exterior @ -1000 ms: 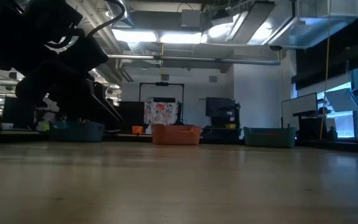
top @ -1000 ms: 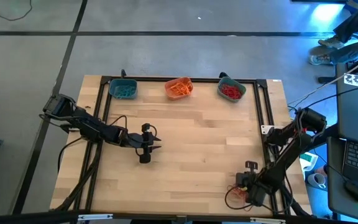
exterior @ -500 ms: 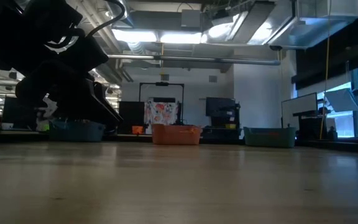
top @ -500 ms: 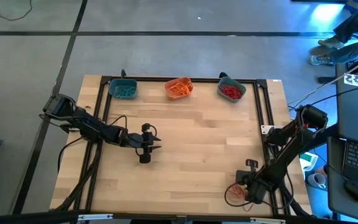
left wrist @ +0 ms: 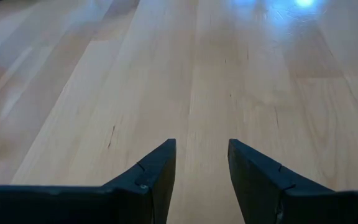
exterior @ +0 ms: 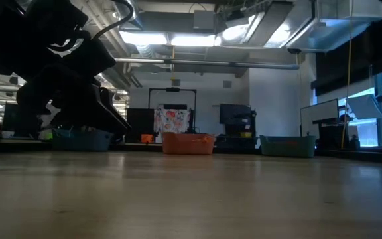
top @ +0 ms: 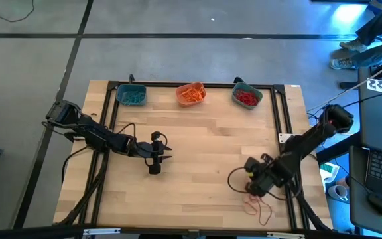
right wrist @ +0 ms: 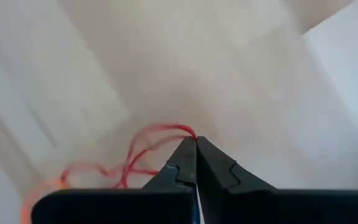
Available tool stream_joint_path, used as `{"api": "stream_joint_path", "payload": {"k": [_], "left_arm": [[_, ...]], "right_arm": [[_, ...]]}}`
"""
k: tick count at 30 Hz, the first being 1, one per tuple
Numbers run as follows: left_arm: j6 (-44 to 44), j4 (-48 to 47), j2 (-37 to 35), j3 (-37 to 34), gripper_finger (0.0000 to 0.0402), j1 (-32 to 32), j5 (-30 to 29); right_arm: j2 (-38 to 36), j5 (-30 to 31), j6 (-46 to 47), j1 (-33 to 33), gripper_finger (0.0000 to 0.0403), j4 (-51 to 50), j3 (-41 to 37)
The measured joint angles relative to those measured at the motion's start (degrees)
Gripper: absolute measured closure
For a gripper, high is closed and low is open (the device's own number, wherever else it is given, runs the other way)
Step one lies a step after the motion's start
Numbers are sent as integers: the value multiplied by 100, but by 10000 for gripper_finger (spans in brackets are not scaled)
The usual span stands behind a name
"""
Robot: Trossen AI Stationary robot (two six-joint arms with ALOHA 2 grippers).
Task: Sort rubber bands into baskets
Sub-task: Put the red rubber band into the green bin
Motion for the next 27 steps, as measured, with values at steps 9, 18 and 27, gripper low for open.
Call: {"api": "stream_joint_path", "payload": {"k": [9,18,27], "left_arm": [[2,-4,0,0,258,0,94],[58,-4,0,0,258,0,101],[227,170,-2,0,258,0,103]], "right_arm": [[-177,1647,-169,-579,398,-546,0],[-56,2519,-888,-1179,398,-538,-7],[-8,2775,-1967,-1847,398,-521,-9]]}}
